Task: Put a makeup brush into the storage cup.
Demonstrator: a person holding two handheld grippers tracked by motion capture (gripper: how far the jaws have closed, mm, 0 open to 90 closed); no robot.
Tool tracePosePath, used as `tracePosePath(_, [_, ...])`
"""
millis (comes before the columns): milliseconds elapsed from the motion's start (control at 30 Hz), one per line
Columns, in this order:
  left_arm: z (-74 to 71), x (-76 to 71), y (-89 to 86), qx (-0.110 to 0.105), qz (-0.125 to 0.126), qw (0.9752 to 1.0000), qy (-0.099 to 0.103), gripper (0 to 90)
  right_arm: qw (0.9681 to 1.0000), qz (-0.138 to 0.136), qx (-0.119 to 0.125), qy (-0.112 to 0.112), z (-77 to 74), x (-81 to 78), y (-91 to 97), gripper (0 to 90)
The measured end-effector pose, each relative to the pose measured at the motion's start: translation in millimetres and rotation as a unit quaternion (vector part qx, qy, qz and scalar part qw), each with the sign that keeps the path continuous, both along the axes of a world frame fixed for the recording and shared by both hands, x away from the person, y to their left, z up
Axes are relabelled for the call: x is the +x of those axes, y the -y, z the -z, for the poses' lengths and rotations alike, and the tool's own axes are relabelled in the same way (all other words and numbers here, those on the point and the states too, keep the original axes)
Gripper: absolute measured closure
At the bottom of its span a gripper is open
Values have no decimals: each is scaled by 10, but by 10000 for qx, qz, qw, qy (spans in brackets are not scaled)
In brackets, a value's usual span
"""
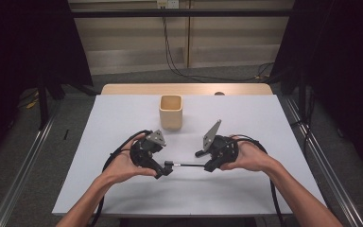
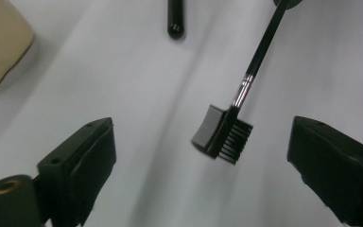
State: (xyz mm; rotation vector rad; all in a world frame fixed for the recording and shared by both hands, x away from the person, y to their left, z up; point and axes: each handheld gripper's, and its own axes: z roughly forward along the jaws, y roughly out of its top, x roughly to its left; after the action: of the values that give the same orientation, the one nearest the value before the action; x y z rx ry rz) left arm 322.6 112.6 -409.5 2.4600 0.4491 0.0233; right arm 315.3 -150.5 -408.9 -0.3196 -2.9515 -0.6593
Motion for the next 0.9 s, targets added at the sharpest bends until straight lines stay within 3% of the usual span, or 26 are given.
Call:
tracePosePath(133, [-7, -44, -84, -119, -4, 9999, 60, 51, 9999, 150, -1, 10, 12, -32, 51, 866])
tracePosePath(267, [27, -79, -168, -203, -196, 9995, 141, 48, 9996, 258, 63, 73, 9, -60, 110, 866])
tracePosePath(333, [32, -99, -212, -307, -174, 9992, 196, 46, 9993, 338, 105, 87, 10, -66, 148, 867])
tracePosePath(367, [31, -107, -231, -311, -257, 9991, 148, 45, 9992, 351, 142, 92, 17, -63, 168, 867])
tracePosePath(500, [35, -187, -296, -529, -523, 9971, 162, 40, 9987, 491, 136, 28, 47, -84, 222, 866])
tracePosePath(667, [76, -257, -384, -683, -669, 9953, 120, 43, 9975, 678, 189, 76, 104, -161, 243, 866])
tracePosePath(800, [106, -297, -466, -778, -872, 9930, 189, 42, 9961, 809, 350, 95, 143, -195, 315, 866])
tracePosePath(900, [130, -315, -514, -923, -1031, 9903, 109, 48, 9936, 970, 567, 101, 169, -213, 391, 866])
